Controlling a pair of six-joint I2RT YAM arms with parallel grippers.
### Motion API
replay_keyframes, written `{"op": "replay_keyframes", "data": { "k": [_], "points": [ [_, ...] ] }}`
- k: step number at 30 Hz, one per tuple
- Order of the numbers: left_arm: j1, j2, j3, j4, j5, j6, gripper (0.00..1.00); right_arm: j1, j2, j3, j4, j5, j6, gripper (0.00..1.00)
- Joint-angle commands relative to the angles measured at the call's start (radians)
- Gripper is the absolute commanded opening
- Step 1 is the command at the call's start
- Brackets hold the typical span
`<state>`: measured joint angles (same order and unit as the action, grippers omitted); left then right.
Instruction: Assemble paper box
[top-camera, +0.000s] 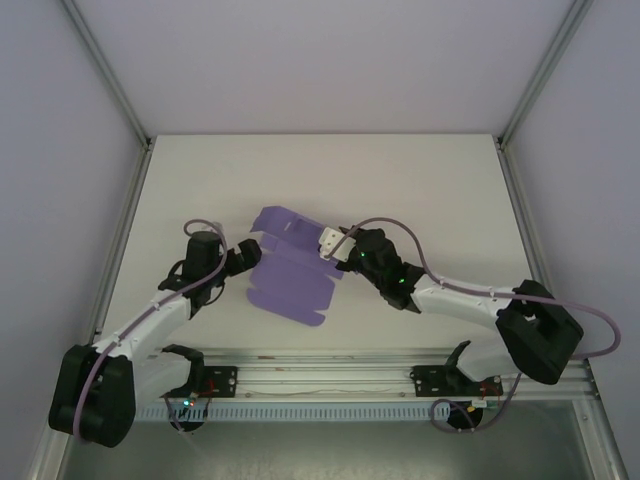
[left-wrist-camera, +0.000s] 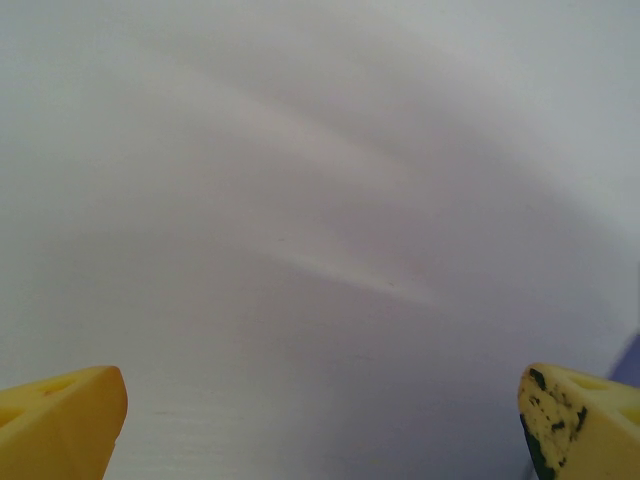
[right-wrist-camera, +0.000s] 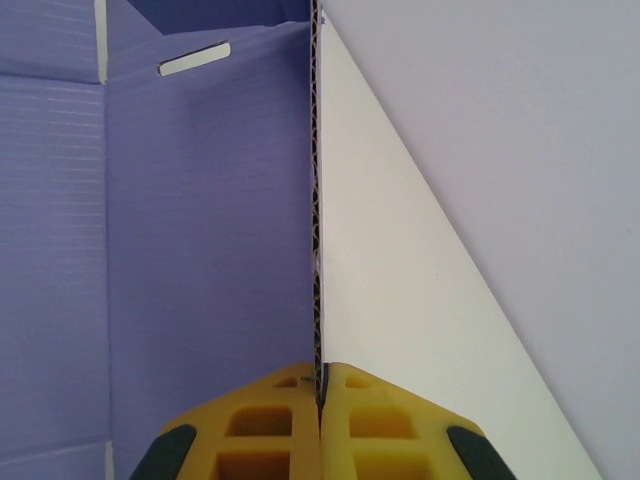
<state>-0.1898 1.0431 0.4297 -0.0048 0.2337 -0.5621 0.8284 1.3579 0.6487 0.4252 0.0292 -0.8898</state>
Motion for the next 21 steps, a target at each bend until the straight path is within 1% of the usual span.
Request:
{"op": "replay_keyframes", "data": {
  "k": [1, 5, 7, 10, 14, 16, 19, 21],
  "points": [
    [0.0, -0.008, -0.022, 0.121, 0.109, 0.042, 1.0, 0.0, -0.02, 0.011, -0.004, -0.026, 0.034, 0.0],
    [-0.001, -0.006, -0.041, 0.205, 0.193, 0.049, 1.0, 0.001, -0.018, 0.022, -0.015, -0.041, 0.038, 0.0],
    [-0.006, 0.006, -0.039, 0.213, 0.187, 0.055, 1.0, 0.001, -0.013, 0.034, -0.031, -0.052, 0.037, 0.0],
    [-0.011, 0.027, -0.038, 0.233, 0.212, 0.073, 1.0, 0.0, -0.009, 0.041, -0.035, -0.067, 0.044, 0.0],
    [-0.022, 0.056, -0.046, 0.31, 0.278, 0.089, 0.99, 0.0, -0.015, 0.043, -0.019, -0.094, 0.054, 0.0],
    [-0.028, 0.077, -0.047, 0.339, 0.288, 0.088, 0.98, 0.001, -0.019, 0.045, -0.013, -0.107, 0.064, 0.0],
    [-0.033, 0.119, -0.039, 0.361, 0.326, 0.09, 0.9, 0.0, -0.023, 0.045, 0.001, -0.12, 0.072, 0.0],
    [-0.033, 0.141, -0.031, 0.371, 0.352, 0.088, 0.81, -0.002, -0.026, 0.044, 0.004, -0.126, 0.077, 0.0]
  ]
}}
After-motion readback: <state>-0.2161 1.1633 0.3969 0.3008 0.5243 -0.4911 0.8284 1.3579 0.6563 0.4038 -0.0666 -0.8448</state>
